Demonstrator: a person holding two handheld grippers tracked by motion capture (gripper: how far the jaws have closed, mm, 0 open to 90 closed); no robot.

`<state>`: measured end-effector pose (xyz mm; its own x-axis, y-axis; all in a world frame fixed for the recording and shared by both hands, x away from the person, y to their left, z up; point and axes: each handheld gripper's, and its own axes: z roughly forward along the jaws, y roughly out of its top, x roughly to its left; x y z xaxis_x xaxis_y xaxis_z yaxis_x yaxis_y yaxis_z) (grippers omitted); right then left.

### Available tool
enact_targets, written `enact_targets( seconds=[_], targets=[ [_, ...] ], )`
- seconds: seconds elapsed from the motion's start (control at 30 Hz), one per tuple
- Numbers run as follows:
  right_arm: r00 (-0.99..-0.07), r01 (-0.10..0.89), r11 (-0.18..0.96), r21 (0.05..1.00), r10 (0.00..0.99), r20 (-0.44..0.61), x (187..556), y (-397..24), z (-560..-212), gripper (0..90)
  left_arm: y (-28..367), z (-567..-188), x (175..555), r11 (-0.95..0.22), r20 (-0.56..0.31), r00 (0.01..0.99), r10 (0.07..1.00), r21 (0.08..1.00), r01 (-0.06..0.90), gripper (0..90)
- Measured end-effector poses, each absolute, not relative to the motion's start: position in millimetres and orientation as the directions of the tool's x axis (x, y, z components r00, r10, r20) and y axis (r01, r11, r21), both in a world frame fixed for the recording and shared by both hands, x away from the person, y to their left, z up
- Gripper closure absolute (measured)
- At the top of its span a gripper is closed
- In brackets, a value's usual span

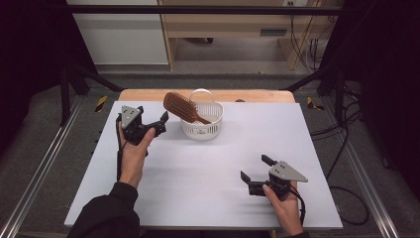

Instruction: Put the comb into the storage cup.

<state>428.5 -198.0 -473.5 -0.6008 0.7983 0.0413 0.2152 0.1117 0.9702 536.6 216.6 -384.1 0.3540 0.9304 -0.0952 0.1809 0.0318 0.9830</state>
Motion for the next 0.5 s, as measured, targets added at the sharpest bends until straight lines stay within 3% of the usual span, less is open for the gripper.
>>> enact_targets(
  seconds=[0.5],
  targets=[
    [-0.6, 0.216, 0.116, 0.97, 0.799, 0.038, 429, -198, -474, 3.4, 219, -384, 521, -0.009, -0.061, 0.391, 0.918, 0.984, 0.175, 4.5]
  ],
)
